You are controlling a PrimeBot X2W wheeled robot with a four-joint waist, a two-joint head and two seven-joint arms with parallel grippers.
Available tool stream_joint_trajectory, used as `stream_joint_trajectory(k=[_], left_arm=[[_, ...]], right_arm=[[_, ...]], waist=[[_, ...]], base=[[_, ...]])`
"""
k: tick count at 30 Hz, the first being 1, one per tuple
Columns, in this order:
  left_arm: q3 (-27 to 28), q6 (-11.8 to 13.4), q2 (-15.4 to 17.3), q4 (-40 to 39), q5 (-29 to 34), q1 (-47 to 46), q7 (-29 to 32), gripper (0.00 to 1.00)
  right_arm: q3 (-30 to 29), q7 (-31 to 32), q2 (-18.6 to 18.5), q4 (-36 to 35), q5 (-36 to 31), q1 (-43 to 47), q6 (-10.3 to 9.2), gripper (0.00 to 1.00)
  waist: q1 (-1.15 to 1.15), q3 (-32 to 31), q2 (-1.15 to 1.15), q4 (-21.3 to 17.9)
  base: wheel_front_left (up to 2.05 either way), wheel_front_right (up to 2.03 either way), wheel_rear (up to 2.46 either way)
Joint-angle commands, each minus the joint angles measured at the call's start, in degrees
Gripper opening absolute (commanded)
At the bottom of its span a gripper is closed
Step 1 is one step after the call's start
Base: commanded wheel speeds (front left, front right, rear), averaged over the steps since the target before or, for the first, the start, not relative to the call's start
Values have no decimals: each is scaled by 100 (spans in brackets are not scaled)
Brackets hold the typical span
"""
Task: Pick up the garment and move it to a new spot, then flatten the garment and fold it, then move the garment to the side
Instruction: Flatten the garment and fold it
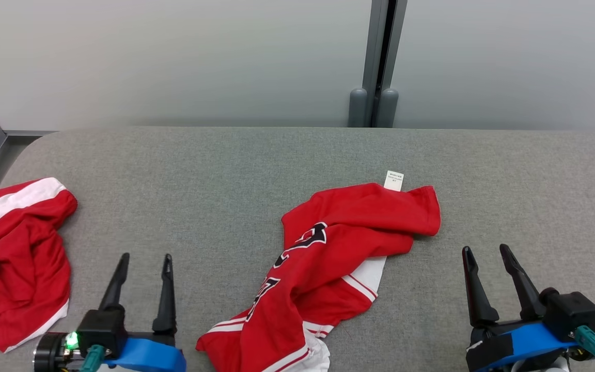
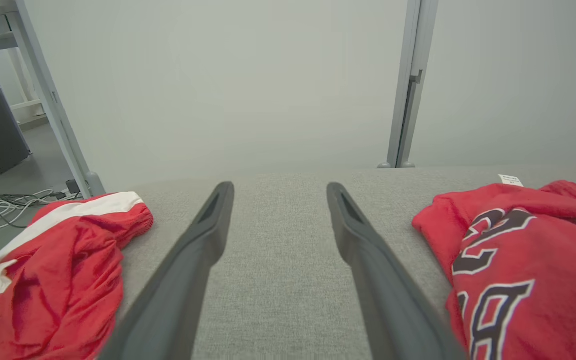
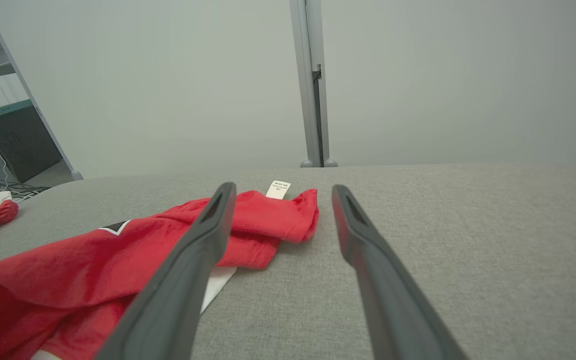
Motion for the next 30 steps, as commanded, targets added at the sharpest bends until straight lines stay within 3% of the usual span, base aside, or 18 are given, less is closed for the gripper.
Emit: stream_joint_trajectory(k=[1,11,26,30], left_arm=[[-83,-30,48,104,49,-65,-15,100],[-893,-133,245,638,8,-109,417,100],[-1942,-134,599,1387,-682,-131,1869,100],[-2112,-135,636,1458,-869,-184,1985,100]], right_arm=[[-33,-19,3,40,-27,-75,1,100],[-62,-19,3,136,-17,-132,1,100],[-70,-19,2,202,42,-161,1,100],[-71,-19,2,201,52,-173,1,100]], waist=[[0,-6,0,1],[0,12,0,-31],[0,69,0,-90],[0,83,0,-111]], base=[[0,0,0],[0,0,0],[0,0,0],[0,0,0]])
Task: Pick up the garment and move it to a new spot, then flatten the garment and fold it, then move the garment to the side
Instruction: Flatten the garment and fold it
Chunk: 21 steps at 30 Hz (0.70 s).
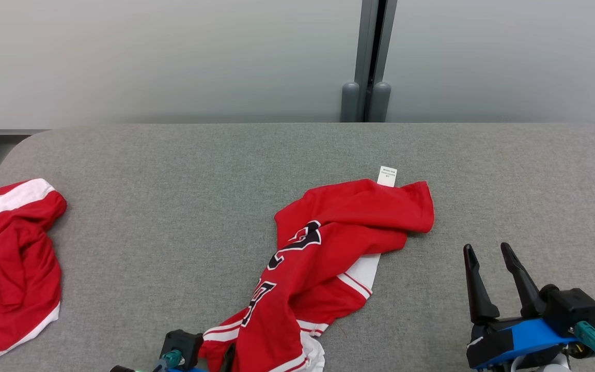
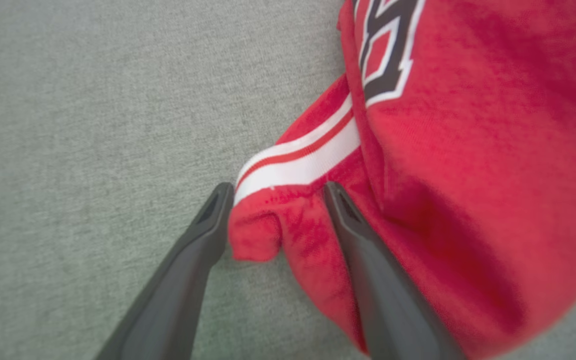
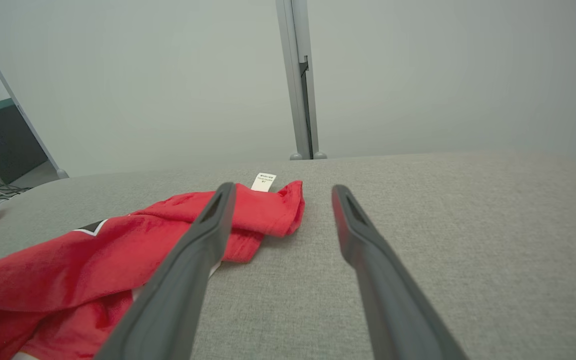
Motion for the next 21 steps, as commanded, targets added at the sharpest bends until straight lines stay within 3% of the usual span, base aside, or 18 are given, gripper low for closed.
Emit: stream_joint_trajectory(k=[1,2,3,4,5,21], left_arm=[[-49,-2,34,49,-50,-66,25,100],[-84,-2,42,67,-69,-85,11,100],[-117,-2,35,73,-88,-104,-22,71],[-122,-2,30,66,-118,-139,-85,30],[-114,-2,45,62,-124,-179,-147,0],[746,584,616,-697,-330,-696,-1189,0]], right_arm=[[-5,-19,-2,-8,34,-43,1,100],[-4,-19,-2,-15,33,-43,1,100],[-5,-19,-2,-21,33,-41,1,100],[-3,-19,-2,-27,36,-38,1,100],[-1,-19,-2,-32,41,-35,1,100],[-6,-19,-5,-14,76,-106,1,100]], waist=[[0,1,0,-4],[0,1,0,-9],[0,2,0,-12],[0,2,0,-13],[0,2,0,-12],[0,90,0,28]], base=[[0,0,0],[0,0,0],[0,0,0],[0,0,0],[0,0,0],[0,0,0]])
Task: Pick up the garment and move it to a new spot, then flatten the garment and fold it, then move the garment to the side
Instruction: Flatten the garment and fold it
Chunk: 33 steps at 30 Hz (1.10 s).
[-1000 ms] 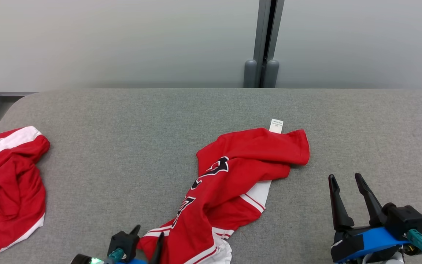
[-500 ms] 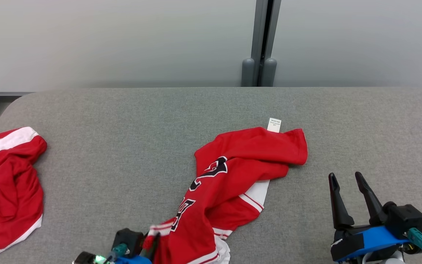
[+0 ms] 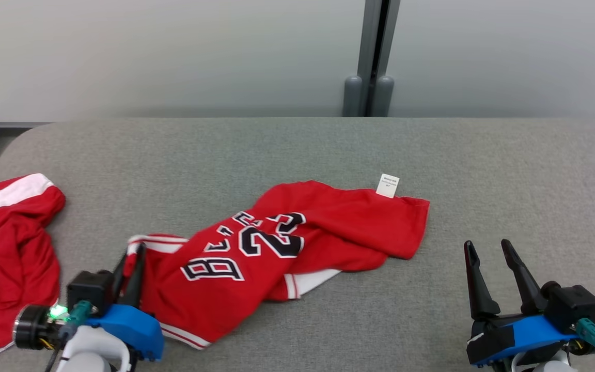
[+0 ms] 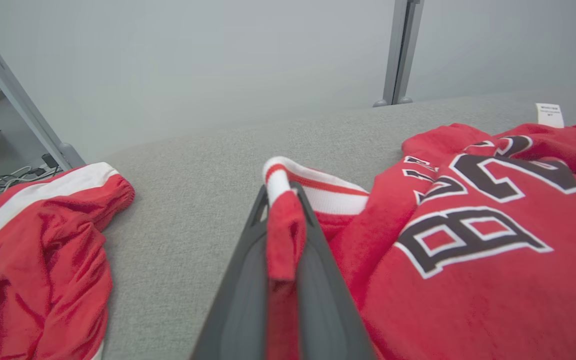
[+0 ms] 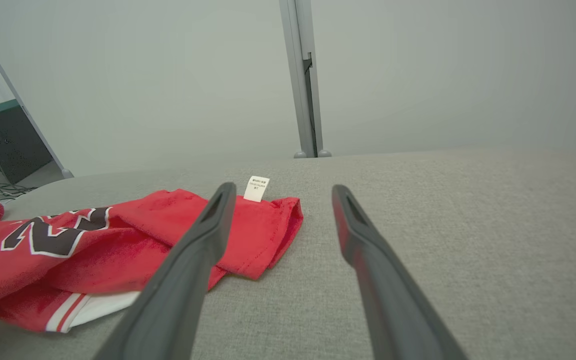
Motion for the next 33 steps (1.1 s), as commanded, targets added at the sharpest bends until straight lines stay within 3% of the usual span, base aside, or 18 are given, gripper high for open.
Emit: stream_joint_trajectory(k=[1,7,9,18,27,33], left_arm=[[92,64,57,-70,-59,-119,-54,0],[337,234,152,-105,-164,-237,-211,0],[361,259,115,-9,-209,-268,-290,100],[508,352,-121,149,-232,-253,-784,100],[1081,337,-482,-1211,208,415,-807,100],[1420,250,-727,-1712,551,938,-809,100]], right_arm=[[-22,-19,-7,10,2,-102,1,100],[-100,-19,-6,47,-38,-194,1,100],[-96,-19,-6,54,-41,-225,1,100],[-170,-19,-6,98,-48,-186,1,100],[-178,-19,-8,135,4,-157,1,100],[-207,-19,-7,152,15,-116,1,100]], waist=[[0,38,0,-47],[0,188,0,-255],[0,226,0,-299],[0,164,0,-237],[0,2,0,-7],[0,-25,0,73]], base=[[0,0,0],[0,0,0],[0,0,0],[0,0,0],[0,0,0],[0,0,0]])
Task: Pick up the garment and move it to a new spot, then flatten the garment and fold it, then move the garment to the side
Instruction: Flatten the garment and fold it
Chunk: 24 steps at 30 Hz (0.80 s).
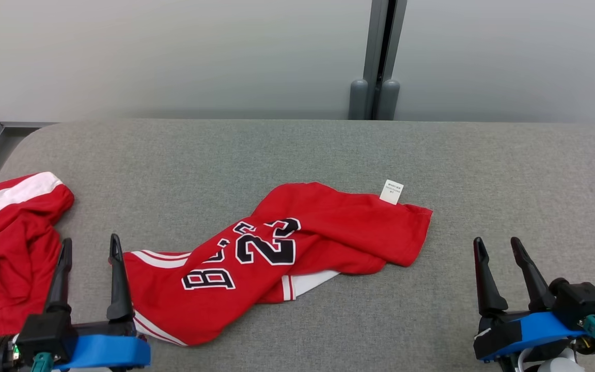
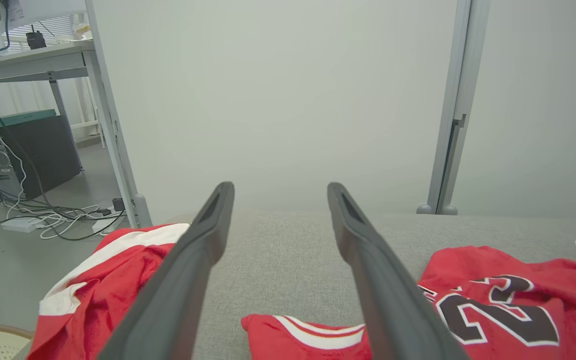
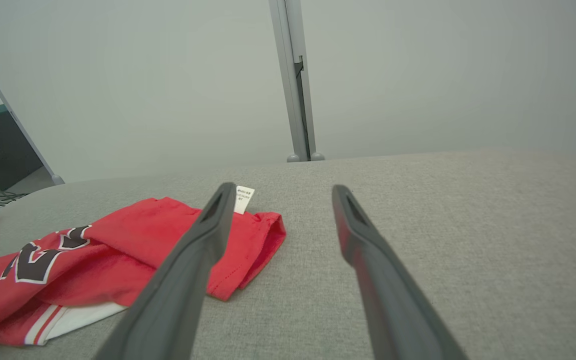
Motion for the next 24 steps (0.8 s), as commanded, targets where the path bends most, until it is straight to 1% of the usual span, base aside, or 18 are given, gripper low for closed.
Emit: stream_joint_trajectory(k=[1,8,12,15,20,24], left_arm=[[86,-51,-54,-85,105,123,-13,100],[244,-243,-241,-149,308,285,-14,100],[261,-319,-290,-164,375,183,-14,100],[274,-372,-340,-169,425,101,-14,100],[246,-436,-424,-155,456,16,-14,100],[225,-466,-466,-132,474,-73,-14,100]], right_arm=[[-31,-19,-8,8,11,23,1,100],[-93,-19,-7,135,-77,54,1,100],[-79,-19,-7,236,-163,-126,1,100],[-61,-19,-7,353,-361,-404,1,100],[33,-19,-101,799,-639,-1083,1,100],[25,-18,-219,1426,-831,-1536,1,100]], waist=[[0,8,0,25],[0,19,0,99],[0,52,0,144],[0,106,0,204],[0,228,0,360],[0,335,0,540]], base=[[0,0,0],[0,0,0],[0,0,0],[0,0,0],[0,0,0],[0,0,0]])
